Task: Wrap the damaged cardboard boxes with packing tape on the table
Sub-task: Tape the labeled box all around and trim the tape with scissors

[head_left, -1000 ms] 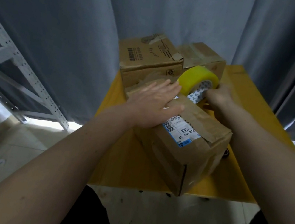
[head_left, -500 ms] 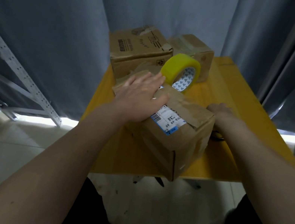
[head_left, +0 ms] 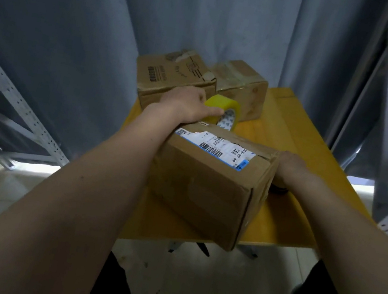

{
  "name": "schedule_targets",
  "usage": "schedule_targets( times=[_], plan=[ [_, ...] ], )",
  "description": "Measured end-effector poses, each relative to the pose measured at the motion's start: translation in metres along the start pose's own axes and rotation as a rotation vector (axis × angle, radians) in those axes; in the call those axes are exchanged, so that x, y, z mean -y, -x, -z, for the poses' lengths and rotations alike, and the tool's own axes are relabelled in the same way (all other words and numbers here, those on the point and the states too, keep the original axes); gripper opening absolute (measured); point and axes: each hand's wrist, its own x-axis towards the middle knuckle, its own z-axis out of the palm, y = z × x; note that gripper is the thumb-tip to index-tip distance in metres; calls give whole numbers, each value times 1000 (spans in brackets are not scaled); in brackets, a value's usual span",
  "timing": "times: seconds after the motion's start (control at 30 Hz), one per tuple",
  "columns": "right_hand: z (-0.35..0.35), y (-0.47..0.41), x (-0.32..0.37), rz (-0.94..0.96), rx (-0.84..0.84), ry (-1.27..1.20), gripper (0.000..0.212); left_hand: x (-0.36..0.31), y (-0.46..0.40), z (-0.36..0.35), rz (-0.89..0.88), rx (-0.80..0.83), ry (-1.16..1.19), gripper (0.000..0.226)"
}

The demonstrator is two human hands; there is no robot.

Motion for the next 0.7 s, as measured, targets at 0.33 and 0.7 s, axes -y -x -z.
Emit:
schedule_targets(
  times=[0.33, 0.7],
  plan=[
    [22, -3, -38, 264, 580, -1112, 25, 9, -2, -8, 108, 169, 113, 89],
    [56, 13, -25, 700, 828, -983, 52, 27, 19, -10, 24, 28, 899, 18]
  ],
)
